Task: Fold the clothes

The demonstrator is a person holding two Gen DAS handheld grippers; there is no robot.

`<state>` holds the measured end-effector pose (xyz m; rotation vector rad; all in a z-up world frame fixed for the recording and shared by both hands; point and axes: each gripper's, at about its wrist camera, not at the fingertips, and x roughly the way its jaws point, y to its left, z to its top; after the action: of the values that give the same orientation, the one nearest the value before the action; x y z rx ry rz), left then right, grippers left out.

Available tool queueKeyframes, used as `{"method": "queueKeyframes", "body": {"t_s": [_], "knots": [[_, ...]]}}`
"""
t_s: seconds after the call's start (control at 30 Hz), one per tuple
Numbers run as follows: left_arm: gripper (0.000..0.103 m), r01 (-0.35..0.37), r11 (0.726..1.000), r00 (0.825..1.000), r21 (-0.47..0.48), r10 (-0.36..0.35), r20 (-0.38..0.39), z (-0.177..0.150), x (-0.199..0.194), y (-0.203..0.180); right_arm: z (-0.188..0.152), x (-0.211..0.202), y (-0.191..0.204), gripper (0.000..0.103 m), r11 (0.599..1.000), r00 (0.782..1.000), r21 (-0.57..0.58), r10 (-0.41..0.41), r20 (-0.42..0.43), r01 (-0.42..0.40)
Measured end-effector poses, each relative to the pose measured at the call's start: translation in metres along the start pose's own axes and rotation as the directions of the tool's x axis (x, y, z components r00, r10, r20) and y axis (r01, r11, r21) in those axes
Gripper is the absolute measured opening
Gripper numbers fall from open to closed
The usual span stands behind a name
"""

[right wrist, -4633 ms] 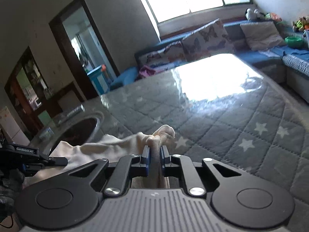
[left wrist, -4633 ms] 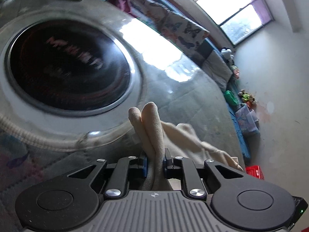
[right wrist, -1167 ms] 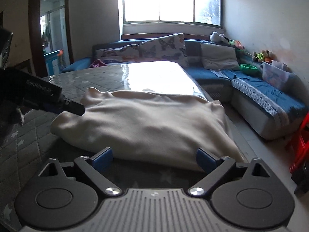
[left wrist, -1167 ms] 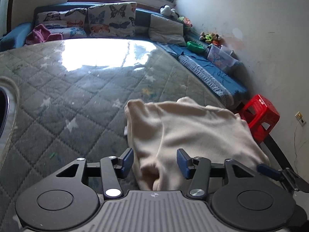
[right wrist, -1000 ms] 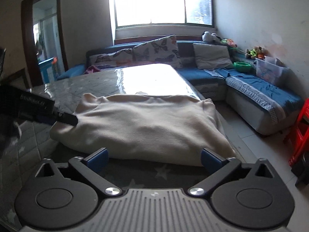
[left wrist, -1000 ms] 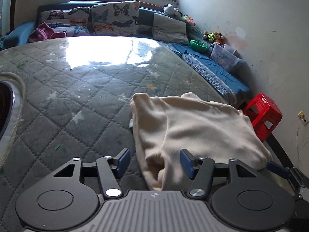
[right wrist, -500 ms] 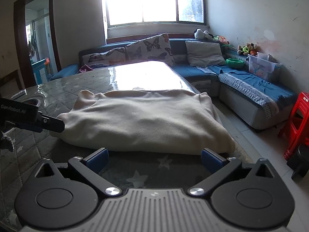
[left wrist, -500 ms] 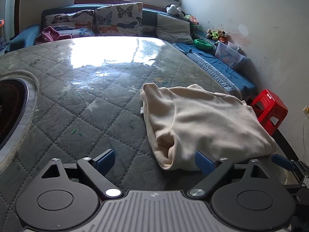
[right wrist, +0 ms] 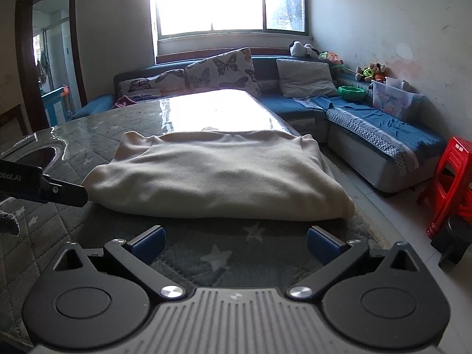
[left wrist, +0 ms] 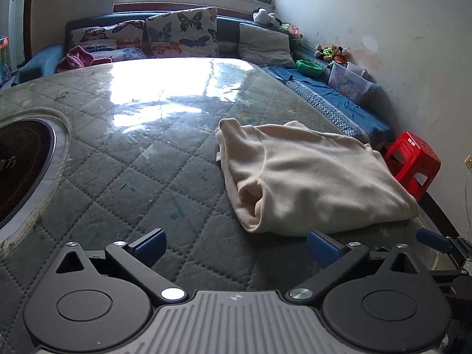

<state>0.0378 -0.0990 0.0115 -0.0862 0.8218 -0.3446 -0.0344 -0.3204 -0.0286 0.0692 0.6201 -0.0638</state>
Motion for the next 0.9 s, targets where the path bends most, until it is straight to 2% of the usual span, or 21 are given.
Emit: {"method": "queueKeyframes", "body": {"t_s": [0.47,0.9], "knots": [[0.103,-0.013,1.000,1.000,0.015,0.013,0.000,-0.019,-0.013,0.002,-0.010,-0.004,0.008,0.103,0.998,0.999,0.061,-0.022,-0.032,0.024],[0.103,-0.017,0.999,1.000,0.029,0.017,0.006,-0.030,-0.024,0.002,-0.014,-0.010,0.012,0.103,0.996,0.997,0.057,-0.070,-0.036,0.072]]}}
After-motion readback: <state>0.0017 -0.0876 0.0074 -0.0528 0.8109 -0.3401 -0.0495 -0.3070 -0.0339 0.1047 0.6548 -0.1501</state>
